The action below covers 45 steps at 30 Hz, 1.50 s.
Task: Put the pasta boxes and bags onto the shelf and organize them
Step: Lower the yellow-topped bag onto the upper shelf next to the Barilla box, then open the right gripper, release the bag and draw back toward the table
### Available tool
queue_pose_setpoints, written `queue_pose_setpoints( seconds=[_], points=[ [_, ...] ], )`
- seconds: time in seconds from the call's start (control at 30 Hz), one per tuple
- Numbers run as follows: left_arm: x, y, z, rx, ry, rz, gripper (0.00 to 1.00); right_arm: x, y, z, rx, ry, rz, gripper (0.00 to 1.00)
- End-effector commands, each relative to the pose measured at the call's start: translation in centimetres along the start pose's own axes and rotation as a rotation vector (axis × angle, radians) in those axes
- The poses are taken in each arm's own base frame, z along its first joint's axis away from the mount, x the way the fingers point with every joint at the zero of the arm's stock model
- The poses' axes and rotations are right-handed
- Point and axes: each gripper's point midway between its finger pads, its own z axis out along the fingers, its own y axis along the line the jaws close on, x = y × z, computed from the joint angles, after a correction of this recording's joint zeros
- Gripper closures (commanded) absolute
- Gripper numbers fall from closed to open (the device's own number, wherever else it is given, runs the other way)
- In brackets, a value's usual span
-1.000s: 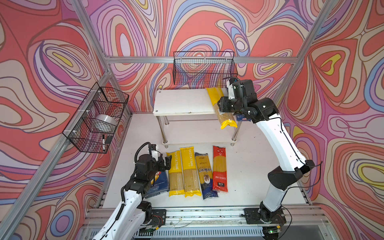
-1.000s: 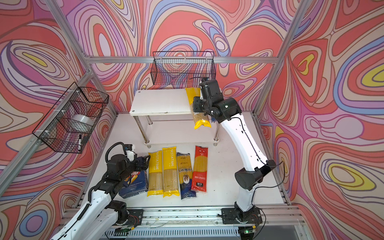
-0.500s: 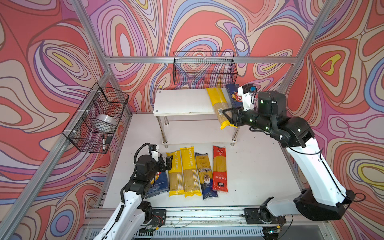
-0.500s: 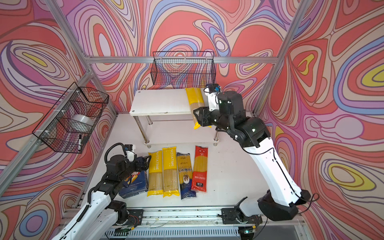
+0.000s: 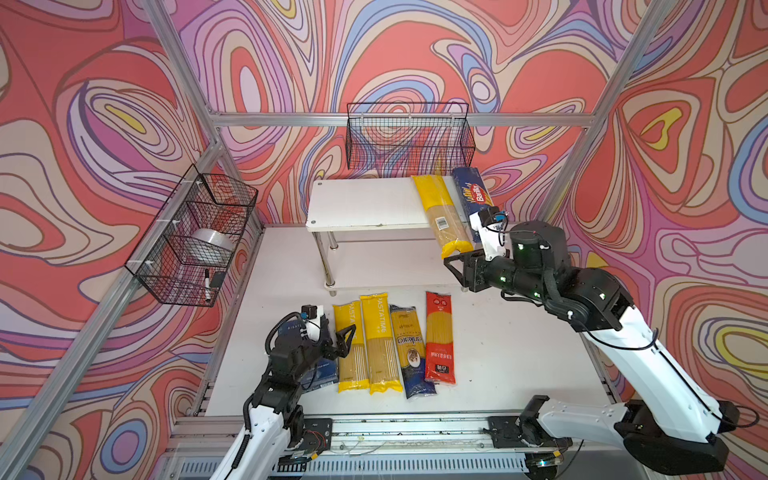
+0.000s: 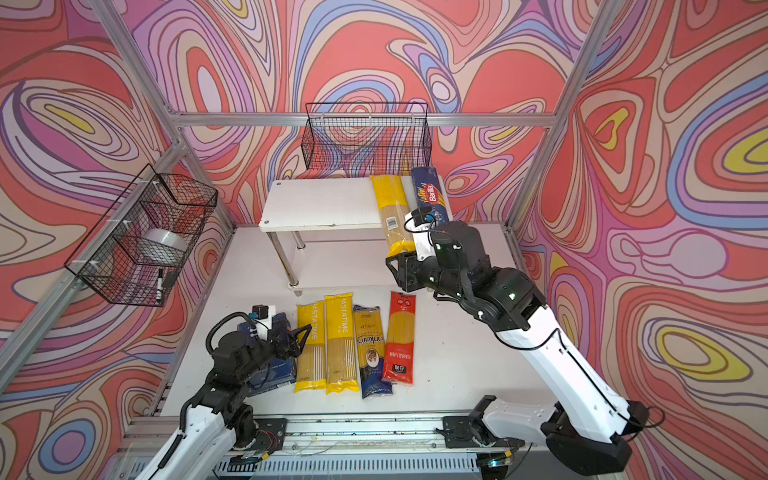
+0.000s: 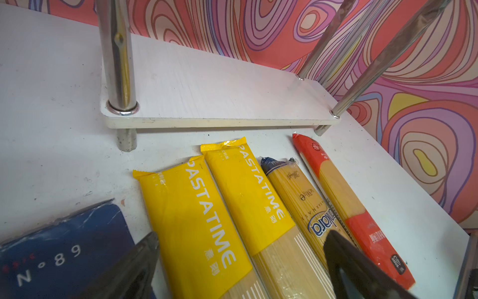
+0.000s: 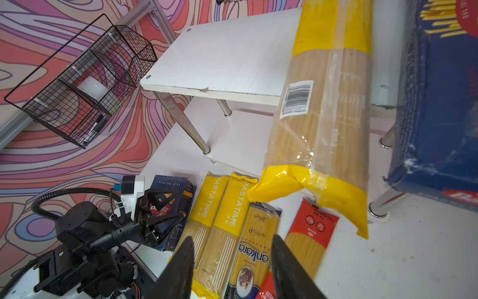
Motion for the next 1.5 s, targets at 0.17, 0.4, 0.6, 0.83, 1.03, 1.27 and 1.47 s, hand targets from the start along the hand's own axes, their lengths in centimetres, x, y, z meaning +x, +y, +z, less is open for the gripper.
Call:
queue_pose_setpoints(
  seconds=[0.17, 0.4, 0.6, 0.83, 1.03, 1.27, 1.47],
  points=[
    [-1.3, -0.1, -0.1, -0.014, -0.027, 0.037, 0.00, 0.0, -0.5, 1.4, 0.018, -0.044, 0.028, 0.51],
    [-1.6, -0.1, 0.0, -0.022, -0.016, 0.047, 0.00, -0.6, -0.8, 2.7, 0.043, -0.062, 0.014, 0.51],
    [-2.0, 0.5, -0.7, -0.071, -0.034, 0.044, 0.00, -0.5, -0.9, 3.7, 0.048, -0.072, 0.009, 0.51],
    [-2.1, 0.4, -1.0, -0.073, -0.047, 0.048, 0.00, -1.2, -0.7, 4.6, 0.045, -0.082, -0.002, 0.50],
    [-2.4, 0.5, -1.2, -0.087, -0.041, 0.055, 0.00, -1.5, -0.5, 6.3, 0.045, -0.074, -0.015, 0.50],
    [-2.1, 0.5, -0.9, -0.080, -0.037, 0.044, 0.00, -2.5, -1.0, 6.4, 0.081, -0.113, -0.029, 0.50],
    [-2.2, 0.4, -0.8, -0.074, -0.030, 0.047, 0.00, -3.1, -1.2, 6.5, 0.108, -0.102, -0.063, 0.49]
  ],
)
